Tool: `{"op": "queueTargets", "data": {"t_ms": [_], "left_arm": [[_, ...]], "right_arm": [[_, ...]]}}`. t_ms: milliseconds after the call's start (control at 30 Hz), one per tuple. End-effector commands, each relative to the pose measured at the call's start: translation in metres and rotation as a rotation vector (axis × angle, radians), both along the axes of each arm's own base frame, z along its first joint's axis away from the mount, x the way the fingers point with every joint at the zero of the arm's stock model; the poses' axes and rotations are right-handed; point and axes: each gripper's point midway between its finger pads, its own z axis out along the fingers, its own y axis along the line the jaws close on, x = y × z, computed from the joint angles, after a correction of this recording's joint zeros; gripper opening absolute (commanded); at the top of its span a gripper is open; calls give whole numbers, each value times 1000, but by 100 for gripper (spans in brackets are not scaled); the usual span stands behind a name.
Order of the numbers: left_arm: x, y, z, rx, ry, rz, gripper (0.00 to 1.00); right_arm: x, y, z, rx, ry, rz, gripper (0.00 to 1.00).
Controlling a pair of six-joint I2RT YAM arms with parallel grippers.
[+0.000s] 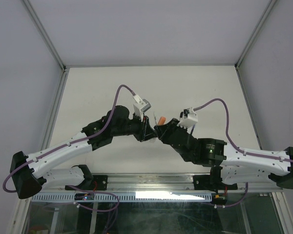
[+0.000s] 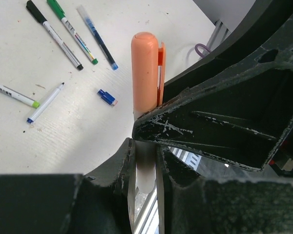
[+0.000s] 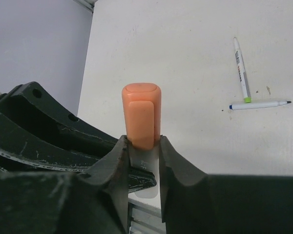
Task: Insert the pens into the pen caps
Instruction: Place the pen at the center of the board.
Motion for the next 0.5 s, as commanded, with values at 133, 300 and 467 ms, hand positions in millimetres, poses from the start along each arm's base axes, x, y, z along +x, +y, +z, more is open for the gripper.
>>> {"op": "queueTargets", "data": {"t_ms": [133, 300, 467], "left_arm": [[-2, -3, 33, -103, -75, -25, 13], [1, 2, 33, -99, -82, 4, 39], [13, 13, 28, -57, -89, 72, 41]], "right_arm": [[7, 1, 12, 42, 22, -18, 5], [21, -14, -4, -71, 71, -52, 4], [48, -46, -48, -254, 203, -89, 4]]}}
